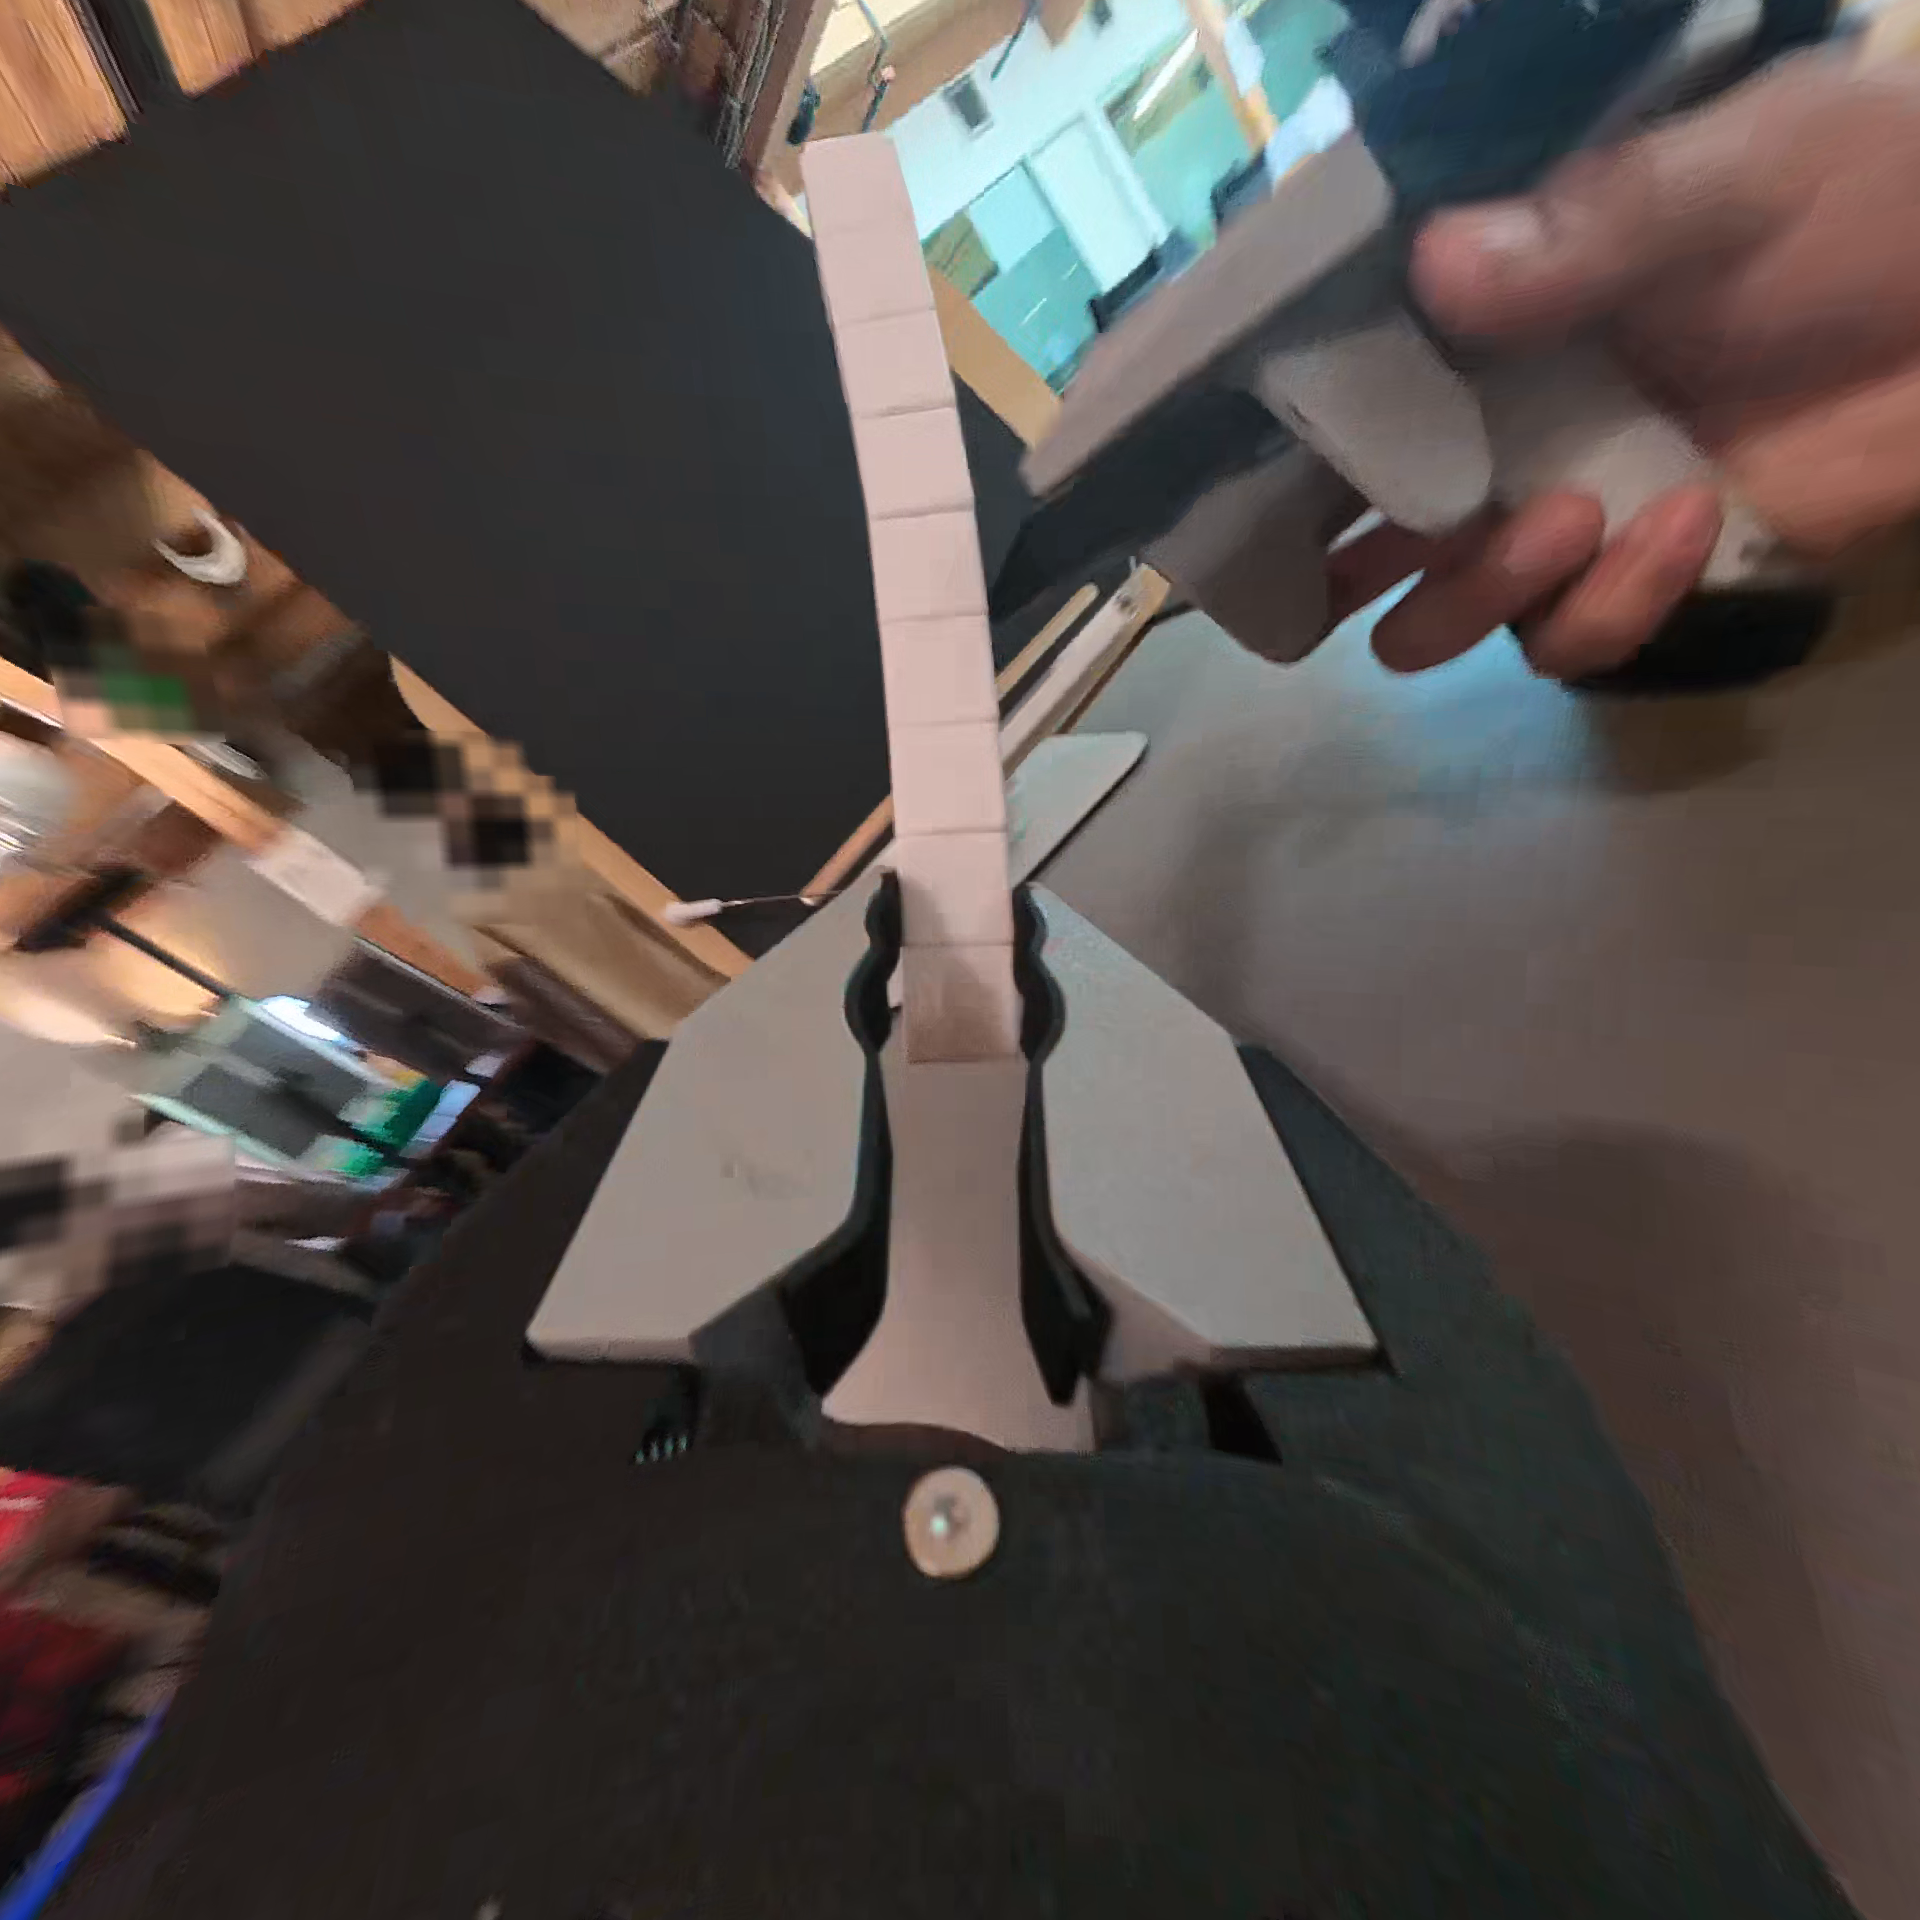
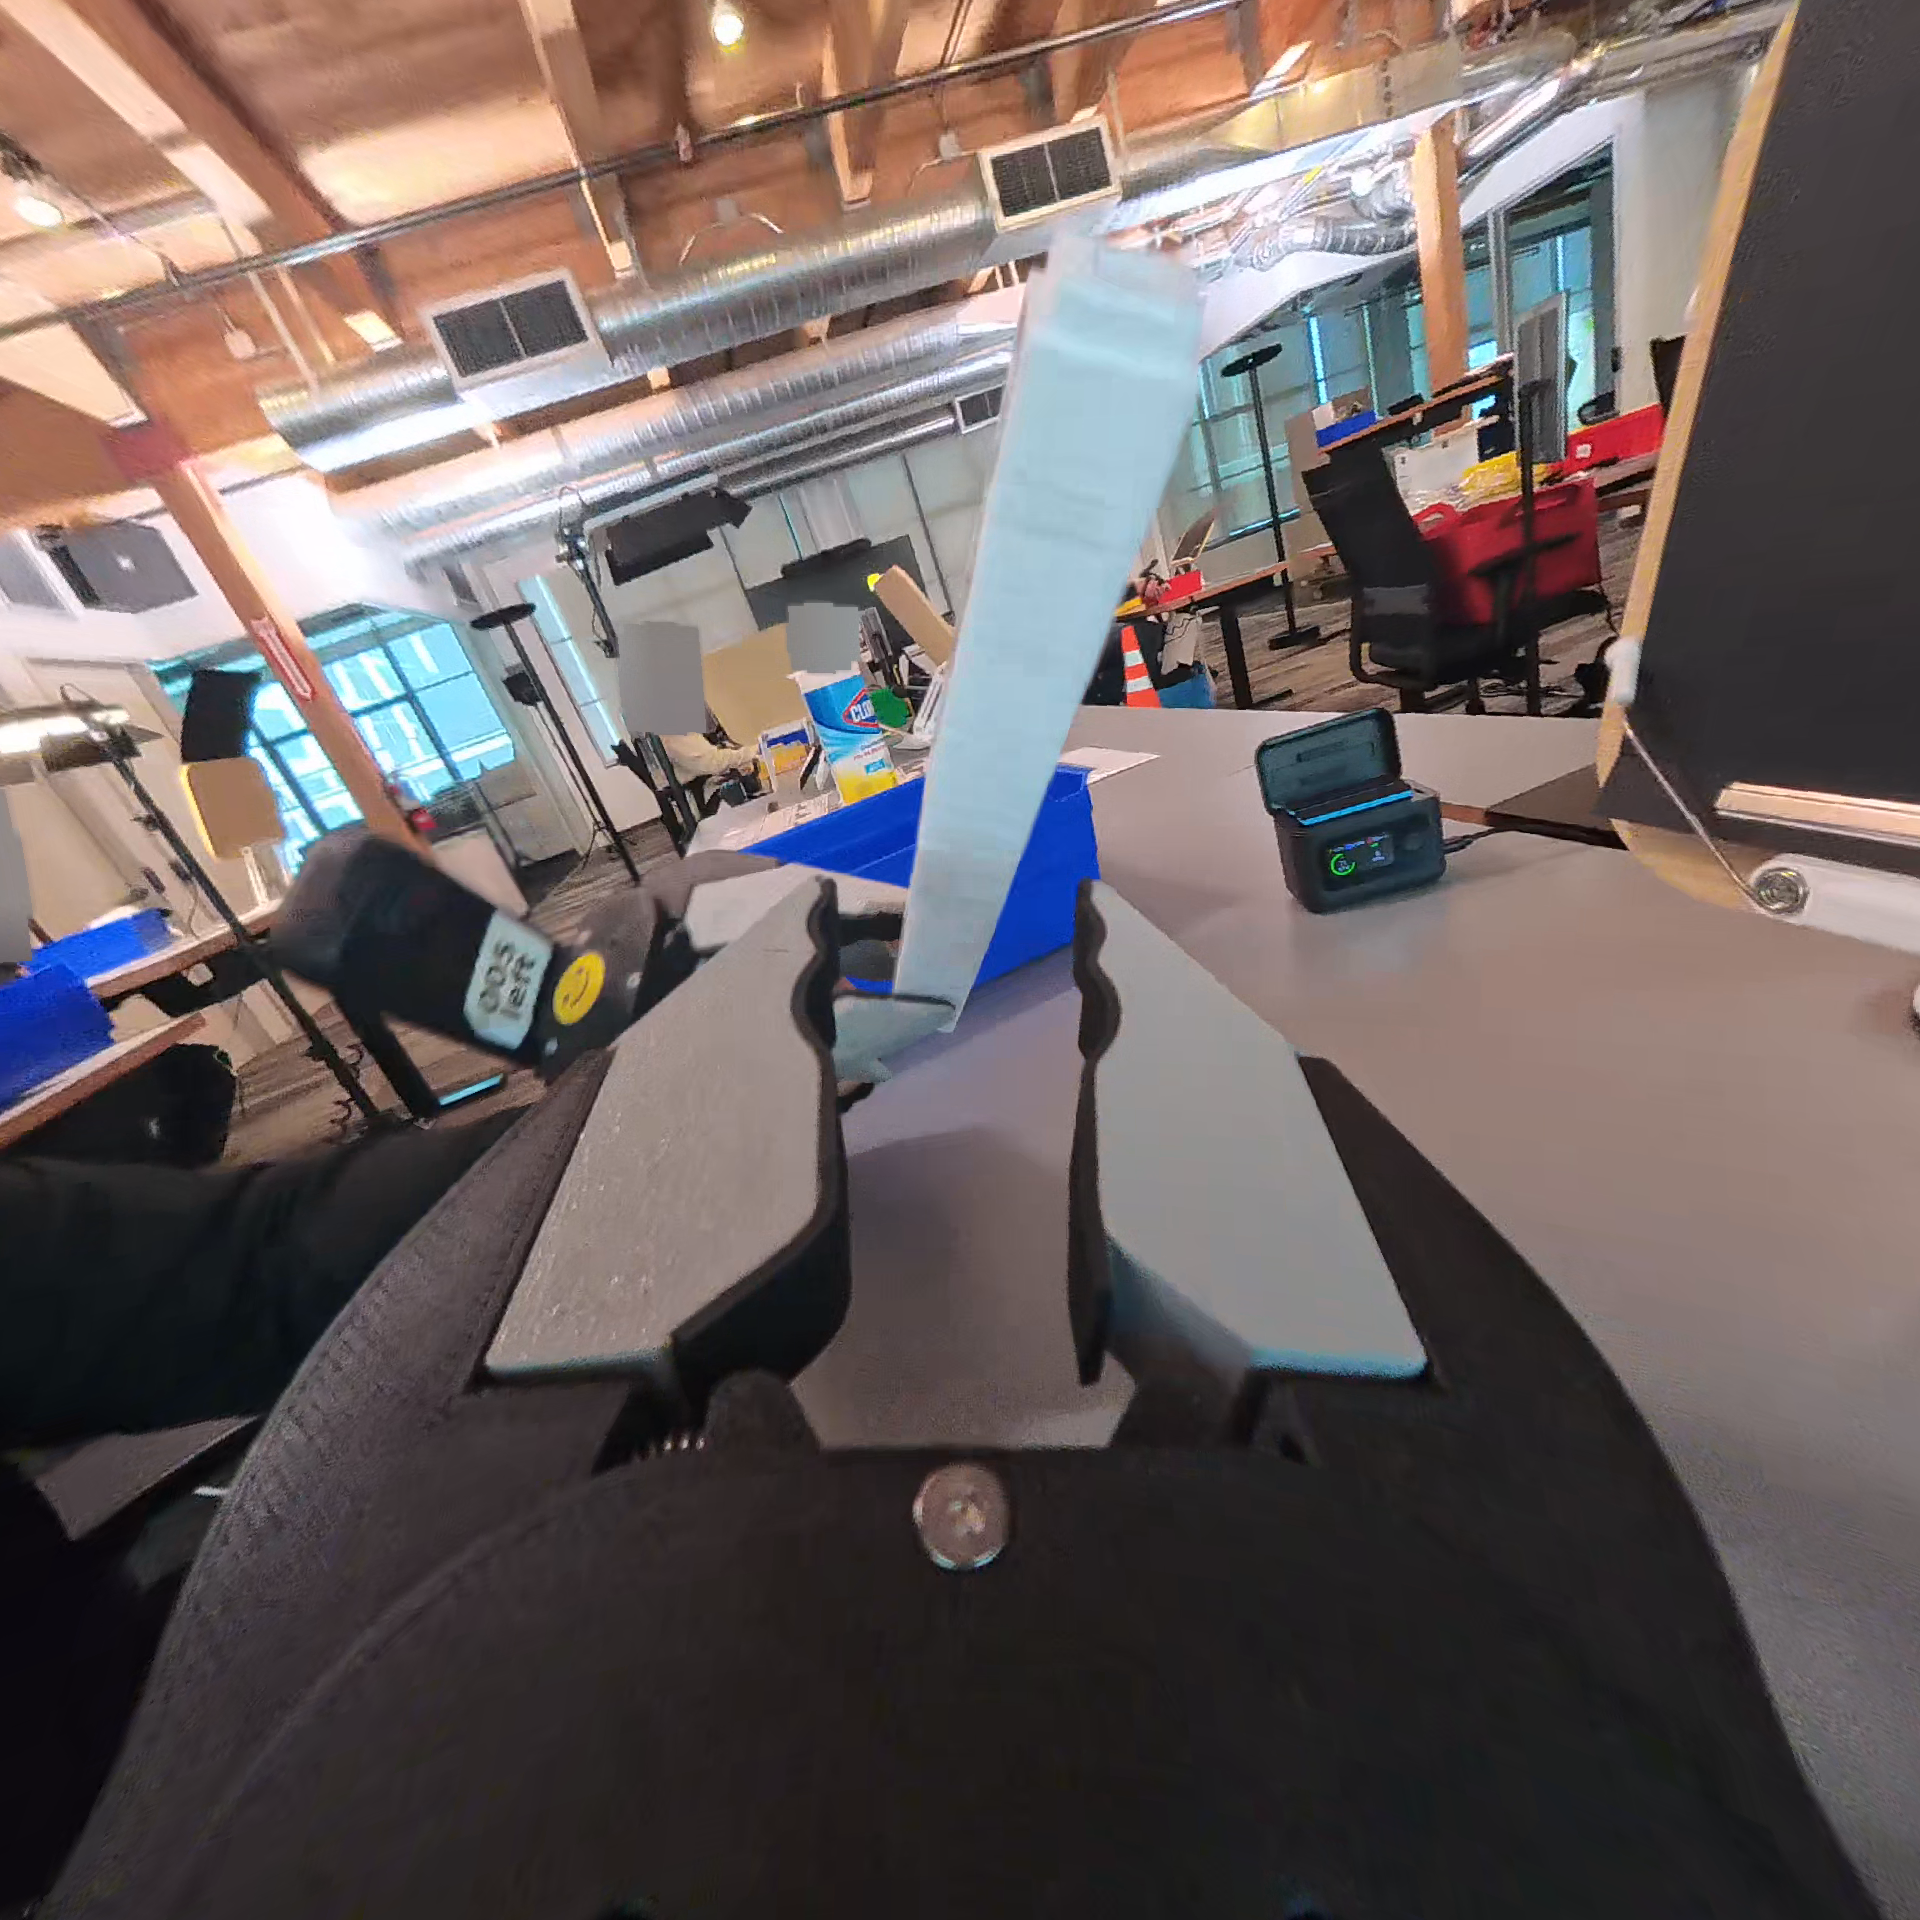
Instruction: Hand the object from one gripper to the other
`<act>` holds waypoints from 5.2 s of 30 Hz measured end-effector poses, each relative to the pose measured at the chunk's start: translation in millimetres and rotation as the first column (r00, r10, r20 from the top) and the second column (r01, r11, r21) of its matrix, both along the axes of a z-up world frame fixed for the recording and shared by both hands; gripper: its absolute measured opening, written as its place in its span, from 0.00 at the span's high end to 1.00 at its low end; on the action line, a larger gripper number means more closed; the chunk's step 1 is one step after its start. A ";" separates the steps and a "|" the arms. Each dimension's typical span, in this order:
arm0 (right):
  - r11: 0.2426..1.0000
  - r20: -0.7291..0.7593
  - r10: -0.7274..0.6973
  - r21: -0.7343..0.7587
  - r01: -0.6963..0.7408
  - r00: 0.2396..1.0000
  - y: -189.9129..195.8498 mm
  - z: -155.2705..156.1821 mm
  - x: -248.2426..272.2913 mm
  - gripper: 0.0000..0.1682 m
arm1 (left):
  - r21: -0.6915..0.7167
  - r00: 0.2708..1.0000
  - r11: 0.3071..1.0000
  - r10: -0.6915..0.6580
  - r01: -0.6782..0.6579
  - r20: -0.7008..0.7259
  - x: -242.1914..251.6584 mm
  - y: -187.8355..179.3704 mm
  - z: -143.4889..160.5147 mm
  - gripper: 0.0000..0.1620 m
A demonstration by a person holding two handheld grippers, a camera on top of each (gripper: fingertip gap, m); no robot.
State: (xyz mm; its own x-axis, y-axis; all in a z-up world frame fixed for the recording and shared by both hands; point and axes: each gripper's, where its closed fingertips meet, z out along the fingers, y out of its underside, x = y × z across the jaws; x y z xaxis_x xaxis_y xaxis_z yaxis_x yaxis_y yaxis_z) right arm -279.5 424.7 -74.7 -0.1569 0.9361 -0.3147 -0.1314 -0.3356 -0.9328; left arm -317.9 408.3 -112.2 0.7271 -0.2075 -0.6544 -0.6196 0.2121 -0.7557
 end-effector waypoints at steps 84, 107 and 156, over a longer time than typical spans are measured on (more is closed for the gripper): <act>0.999 -0.054 0.031 -0.011 -0.032 0.998 -8.8 1.5 -0.1 0.78 | 0.066 0.991 0.994 -0.085 0.092 -0.105 24.8 -16.0 4.9 0.88; 0.797 -0.242 -0.457 0.318 0.514 0.856 -15.0 87.6 76.4 0.89 | -0.138 0.979 0.987 0.105 -0.081 0.176 -24.4 16.8 -20.6 0.79; 0.776 0.840 -0.542 0.504 0.379 -0.007 112.9 -20.5 350.0 0.73 | -0.220 0.964 0.968 0.170 -0.124 0.207 -35.1 22.0 -32.3 0.85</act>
